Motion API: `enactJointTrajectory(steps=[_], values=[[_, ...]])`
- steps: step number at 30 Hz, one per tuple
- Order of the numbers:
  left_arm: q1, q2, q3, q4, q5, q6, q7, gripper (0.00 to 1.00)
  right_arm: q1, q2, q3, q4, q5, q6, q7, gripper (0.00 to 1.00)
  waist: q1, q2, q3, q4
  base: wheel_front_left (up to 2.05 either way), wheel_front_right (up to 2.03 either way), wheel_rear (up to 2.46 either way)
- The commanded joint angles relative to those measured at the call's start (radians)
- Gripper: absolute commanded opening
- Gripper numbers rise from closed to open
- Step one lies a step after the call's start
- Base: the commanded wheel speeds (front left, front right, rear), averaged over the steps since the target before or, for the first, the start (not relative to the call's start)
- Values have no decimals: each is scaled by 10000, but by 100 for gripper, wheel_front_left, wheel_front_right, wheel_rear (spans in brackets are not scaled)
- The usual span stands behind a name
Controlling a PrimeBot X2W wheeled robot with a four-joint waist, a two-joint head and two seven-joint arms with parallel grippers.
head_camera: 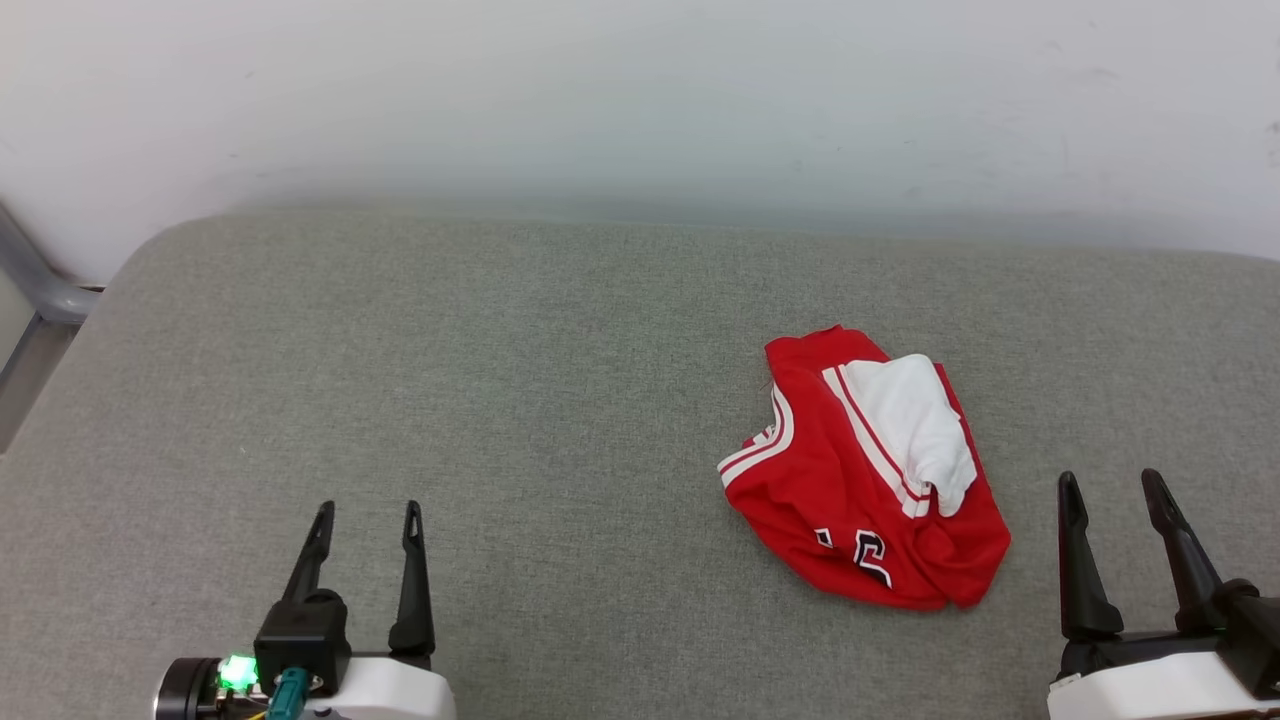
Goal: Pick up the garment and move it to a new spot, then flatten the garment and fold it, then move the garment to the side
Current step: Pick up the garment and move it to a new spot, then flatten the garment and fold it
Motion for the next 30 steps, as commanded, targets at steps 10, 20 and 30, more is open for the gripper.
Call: enactJointTrajectory(steps=[10,20,30], values=[[222,-475,339,155,707,-661,-26,100,277,20,102,227,-88,-7,-24,100,1,-1,-116,-75,0,0,0],[267,-733,628,295,1011,-1092,-26,100,336,20,149,376,-121,-7,-24,100,1,-1,-195,-104,0,0,0],[288,-898,860,405,1200,-1302,-26,100,342,20,179,391,-106,-7,-24,100,1,-1,-215,-74,0,0,0]])
